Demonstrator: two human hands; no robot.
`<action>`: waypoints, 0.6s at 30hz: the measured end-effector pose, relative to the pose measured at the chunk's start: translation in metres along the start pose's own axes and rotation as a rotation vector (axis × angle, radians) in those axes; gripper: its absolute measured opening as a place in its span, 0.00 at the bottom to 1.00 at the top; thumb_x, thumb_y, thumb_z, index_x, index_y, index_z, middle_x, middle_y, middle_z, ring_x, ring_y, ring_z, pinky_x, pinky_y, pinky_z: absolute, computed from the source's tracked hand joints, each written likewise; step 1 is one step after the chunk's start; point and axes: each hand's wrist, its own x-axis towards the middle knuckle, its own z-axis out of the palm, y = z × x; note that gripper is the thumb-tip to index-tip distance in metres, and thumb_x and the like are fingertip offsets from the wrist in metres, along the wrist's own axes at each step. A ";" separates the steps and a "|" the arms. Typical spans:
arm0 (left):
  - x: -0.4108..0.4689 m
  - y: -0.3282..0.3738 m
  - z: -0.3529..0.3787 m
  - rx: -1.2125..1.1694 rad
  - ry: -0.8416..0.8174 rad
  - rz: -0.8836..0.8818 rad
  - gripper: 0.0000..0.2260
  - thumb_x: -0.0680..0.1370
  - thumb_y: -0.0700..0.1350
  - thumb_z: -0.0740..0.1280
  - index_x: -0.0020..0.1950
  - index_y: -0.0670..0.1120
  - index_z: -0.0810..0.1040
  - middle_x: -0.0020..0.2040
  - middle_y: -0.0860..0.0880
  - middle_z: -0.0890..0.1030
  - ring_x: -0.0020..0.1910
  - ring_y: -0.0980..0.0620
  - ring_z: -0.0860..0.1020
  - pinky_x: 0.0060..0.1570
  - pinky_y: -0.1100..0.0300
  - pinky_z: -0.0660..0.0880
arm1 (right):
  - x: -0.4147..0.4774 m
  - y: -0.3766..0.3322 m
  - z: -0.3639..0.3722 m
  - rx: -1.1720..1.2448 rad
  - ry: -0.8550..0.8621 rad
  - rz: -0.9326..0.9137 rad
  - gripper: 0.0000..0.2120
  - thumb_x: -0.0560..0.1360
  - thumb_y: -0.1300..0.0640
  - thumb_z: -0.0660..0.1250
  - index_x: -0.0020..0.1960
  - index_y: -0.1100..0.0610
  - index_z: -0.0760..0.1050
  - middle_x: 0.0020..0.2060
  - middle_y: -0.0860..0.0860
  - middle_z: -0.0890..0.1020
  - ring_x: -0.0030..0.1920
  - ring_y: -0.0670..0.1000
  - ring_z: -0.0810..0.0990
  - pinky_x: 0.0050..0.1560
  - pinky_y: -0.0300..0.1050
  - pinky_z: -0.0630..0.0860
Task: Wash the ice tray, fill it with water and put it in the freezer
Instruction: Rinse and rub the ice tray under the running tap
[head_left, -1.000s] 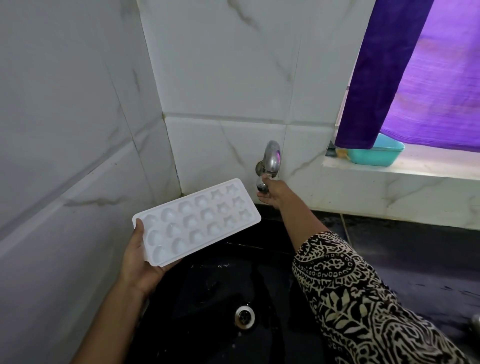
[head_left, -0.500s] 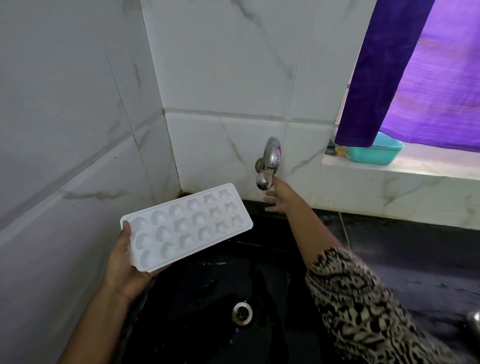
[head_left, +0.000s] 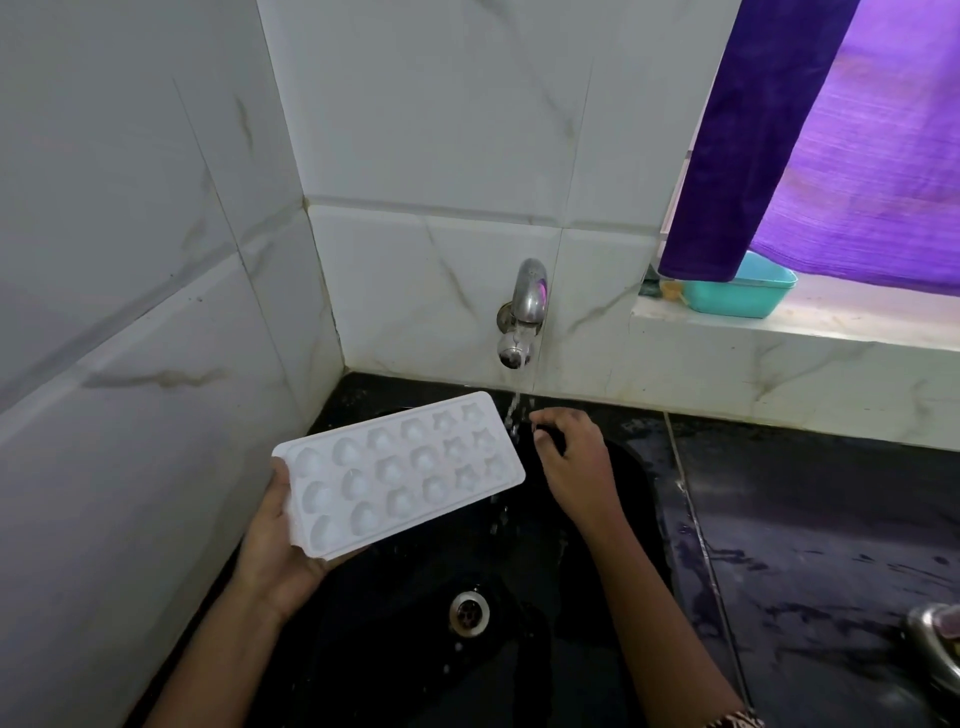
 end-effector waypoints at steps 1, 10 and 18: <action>0.003 -0.004 0.008 0.010 -0.003 -0.004 0.27 0.79 0.65 0.56 0.66 0.47 0.76 0.61 0.43 0.82 0.55 0.43 0.83 0.41 0.47 0.82 | 0.002 -0.002 -0.001 -0.037 0.003 -0.031 0.09 0.75 0.62 0.63 0.53 0.55 0.79 0.52 0.50 0.78 0.56 0.51 0.72 0.54 0.40 0.67; 0.014 -0.026 0.045 0.031 -0.016 0.026 0.26 0.78 0.65 0.56 0.52 0.50 0.86 0.57 0.44 0.83 0.53 0.44 0.83 0.40 0.49 0.82 | 0.028 -0.014 0.015 -0.493 -0.123 -0.206 0.14 0.78 0.50 0.59 0.59 0.53 0.77 0.76 0.52 0.57 0.76 0.54 0.51 0.70 0.57 0.57; 0.011 -0.032 0.031 -0.017 -0.021 0.086 0.27 0.79 0.64 0.56 0.65 0.46 0.77 0.62 0.42 0.81 0.58 0.42 0.81 0.45 0.48 0.82 | 0.029 -0.008 0.019 -0.530 -0.226 -0.231 0.18 0.78 0.42 0.59 0.62 0.49 0.75 0.77 0.52 0.51 0.77 0.53 0.45 0.72 0.59 0.50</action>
